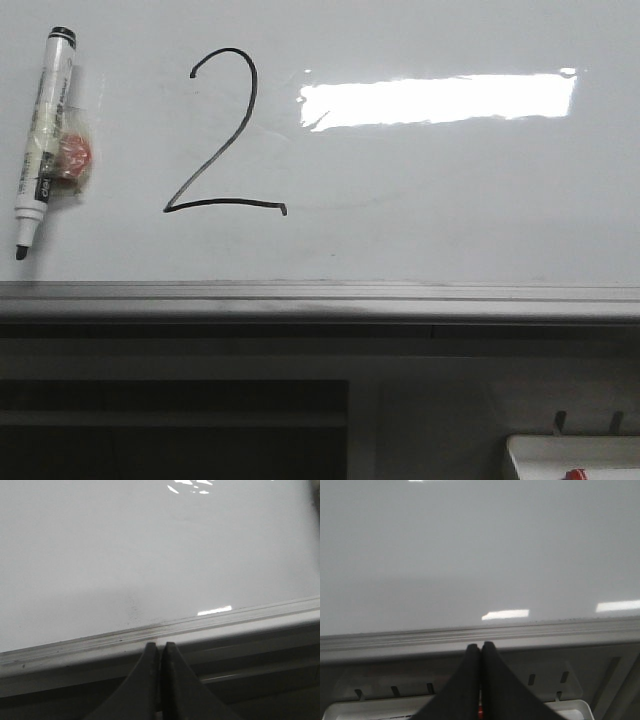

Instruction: Write number 2 on whiteboard

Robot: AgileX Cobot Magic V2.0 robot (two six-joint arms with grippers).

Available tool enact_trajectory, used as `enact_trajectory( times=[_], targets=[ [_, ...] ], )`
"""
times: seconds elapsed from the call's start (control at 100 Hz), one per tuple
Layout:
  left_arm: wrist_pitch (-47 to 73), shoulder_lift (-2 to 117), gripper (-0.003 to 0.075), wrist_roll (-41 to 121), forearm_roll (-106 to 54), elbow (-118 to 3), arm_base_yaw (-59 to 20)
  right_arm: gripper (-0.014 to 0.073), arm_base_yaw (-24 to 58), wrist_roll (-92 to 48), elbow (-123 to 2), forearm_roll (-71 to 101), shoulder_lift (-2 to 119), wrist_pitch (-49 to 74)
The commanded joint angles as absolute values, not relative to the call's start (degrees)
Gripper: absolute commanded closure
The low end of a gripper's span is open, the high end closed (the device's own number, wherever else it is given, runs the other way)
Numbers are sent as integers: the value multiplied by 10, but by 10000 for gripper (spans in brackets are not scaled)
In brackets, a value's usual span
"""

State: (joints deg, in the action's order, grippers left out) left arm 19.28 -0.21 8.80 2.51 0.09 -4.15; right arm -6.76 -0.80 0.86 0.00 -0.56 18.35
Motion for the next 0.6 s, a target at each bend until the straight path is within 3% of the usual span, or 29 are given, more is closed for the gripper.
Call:
enact_trajectory(
  times=[0.0, 0.59],
  targets=[
    [164, -17, 741, 83, 25, 7, -39, 646, -71, -10, 22, 0, -16, 176],
    [164, -17, 741, 83, 25, 7, -39, 646, -71, -10, 22, 0, -16, 172]
  ],
)
